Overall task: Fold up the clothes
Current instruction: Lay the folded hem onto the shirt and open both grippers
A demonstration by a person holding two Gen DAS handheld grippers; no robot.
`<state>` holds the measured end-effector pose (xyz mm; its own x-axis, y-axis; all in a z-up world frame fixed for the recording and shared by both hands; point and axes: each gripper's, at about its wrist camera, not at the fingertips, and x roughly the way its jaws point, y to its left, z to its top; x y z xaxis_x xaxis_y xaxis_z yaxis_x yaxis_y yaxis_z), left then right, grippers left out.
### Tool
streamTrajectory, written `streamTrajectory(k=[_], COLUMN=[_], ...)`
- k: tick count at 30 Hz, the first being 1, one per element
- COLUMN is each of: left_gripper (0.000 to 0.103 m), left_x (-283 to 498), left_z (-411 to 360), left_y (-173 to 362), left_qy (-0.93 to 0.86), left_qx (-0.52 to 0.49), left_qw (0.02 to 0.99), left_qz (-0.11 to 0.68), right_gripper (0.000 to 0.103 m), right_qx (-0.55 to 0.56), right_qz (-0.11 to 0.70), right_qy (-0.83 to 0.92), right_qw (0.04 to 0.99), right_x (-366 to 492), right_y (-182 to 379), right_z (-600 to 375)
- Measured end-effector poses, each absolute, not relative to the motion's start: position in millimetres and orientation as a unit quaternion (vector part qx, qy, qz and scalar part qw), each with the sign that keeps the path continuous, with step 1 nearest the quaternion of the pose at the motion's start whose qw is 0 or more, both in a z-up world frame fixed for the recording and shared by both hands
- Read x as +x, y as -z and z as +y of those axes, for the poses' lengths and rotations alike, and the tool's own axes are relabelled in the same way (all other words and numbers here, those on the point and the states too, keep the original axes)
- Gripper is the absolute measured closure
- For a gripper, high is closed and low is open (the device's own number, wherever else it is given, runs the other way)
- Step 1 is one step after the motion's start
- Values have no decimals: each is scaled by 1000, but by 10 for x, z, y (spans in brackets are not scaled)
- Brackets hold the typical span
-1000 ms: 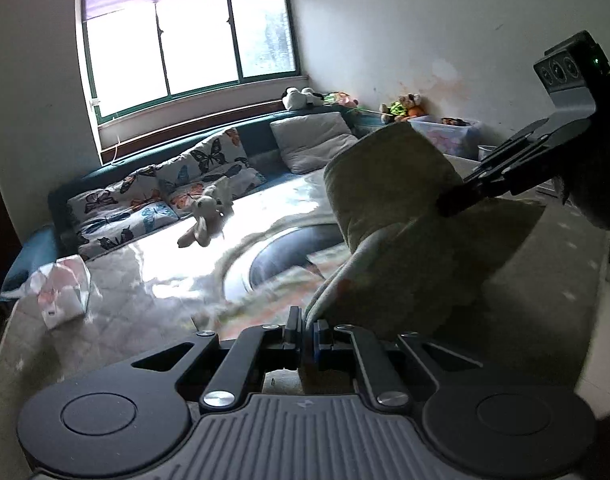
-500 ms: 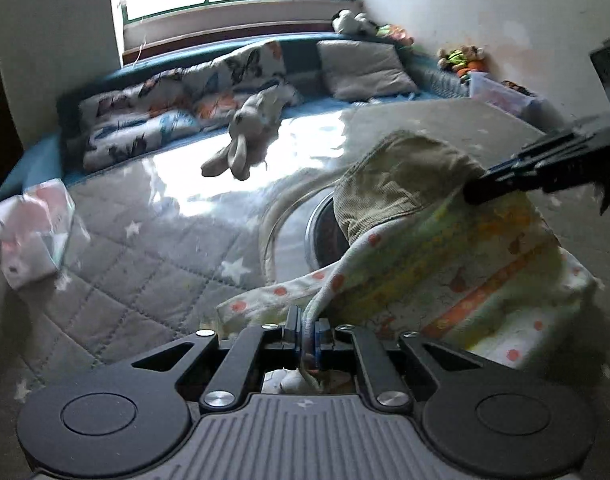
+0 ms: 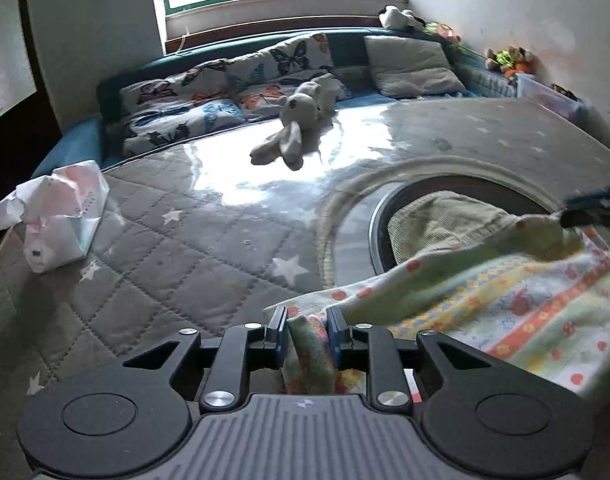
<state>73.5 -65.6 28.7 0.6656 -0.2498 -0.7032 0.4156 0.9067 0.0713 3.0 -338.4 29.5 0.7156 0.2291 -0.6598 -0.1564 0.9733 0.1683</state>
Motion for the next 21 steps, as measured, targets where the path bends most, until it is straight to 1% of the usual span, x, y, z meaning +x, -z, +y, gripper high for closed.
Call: streamTrajectory(k=[6,10,13,18,19,21], left_gripper=[78,78,80,81,81,81], left_x=[726,658,593,565,561,555], left_z=[-638,-663,-772,-1002,-1047,-1134], left_y=[-411,-542,-561,-483,-467,-440], left_qy=[146,157,183,224,230,244], left_qx=[107,89,85,83,85,86], left_qw=[922,926,920,906,903,898], left_qz=[343,332,335,351,353,356], right_gripper=[64,65,69,73,76,76], right_qx=[47,65,66,55,50,47], right_qz=[347,349,357,370,369,366], right_qy=[-68,-94,-111,-97,-88,-79], right_qw=[934,930,925,922,924,926], right_x=[-290,-316,-227,-25,-1,19], right_y=[-251,-270,-227,-86,-85,-119], right_z=[-3537,-3525,-3461,-3420,-3423,-3428])
